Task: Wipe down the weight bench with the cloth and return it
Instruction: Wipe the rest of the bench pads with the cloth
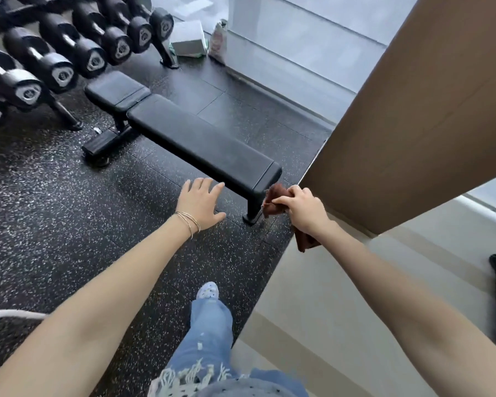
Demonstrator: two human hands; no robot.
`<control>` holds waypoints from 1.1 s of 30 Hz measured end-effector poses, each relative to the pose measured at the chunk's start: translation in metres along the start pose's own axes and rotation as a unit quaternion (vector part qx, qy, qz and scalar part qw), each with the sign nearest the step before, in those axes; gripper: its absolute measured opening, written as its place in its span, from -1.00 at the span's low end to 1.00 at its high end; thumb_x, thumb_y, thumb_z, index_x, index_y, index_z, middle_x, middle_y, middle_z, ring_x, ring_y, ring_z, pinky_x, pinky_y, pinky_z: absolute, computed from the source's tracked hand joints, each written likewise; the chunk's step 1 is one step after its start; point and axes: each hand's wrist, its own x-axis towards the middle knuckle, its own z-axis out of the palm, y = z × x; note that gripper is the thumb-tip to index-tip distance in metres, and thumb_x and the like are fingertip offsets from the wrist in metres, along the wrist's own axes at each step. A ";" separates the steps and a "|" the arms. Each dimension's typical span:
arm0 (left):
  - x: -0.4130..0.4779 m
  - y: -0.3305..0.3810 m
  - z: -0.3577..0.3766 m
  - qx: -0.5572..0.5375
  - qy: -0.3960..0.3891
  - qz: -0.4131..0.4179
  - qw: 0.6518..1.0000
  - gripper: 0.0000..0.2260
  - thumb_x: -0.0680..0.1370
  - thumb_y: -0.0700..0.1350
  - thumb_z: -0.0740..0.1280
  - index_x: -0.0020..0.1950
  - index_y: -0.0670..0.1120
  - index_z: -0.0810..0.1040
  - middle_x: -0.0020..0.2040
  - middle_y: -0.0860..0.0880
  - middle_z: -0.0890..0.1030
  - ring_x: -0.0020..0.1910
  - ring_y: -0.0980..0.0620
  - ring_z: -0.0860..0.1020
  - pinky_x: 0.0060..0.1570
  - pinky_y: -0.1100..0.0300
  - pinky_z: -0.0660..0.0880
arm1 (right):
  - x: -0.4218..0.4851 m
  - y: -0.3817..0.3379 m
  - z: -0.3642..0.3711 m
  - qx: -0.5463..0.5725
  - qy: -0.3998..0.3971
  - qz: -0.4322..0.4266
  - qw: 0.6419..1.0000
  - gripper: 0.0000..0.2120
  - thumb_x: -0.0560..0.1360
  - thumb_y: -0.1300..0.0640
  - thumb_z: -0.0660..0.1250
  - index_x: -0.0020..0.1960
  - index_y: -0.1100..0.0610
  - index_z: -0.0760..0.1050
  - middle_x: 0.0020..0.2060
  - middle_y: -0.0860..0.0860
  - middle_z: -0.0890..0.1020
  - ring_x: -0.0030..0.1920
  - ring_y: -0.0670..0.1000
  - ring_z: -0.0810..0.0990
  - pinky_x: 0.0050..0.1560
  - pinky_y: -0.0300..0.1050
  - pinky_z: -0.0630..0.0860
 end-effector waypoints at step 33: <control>0.476 -0.077 0.214 0.018 -0.204 0.128 0.970 -0.22 0.43 0.21 0.36 0.50 -0.06 0.11 0.50 -0.11 0.17 0.48 -0.09 0.14 0.45 -0.04 0.11 | 0.446 0.119 0.189 0.118 -0.093 0.124 0.981 -0.50 0.50 0.28 0.22 0.33 -0.18 0.38 0.34 0.03 0.33 0.23 0.15 0.32 0.05 0.06 0.38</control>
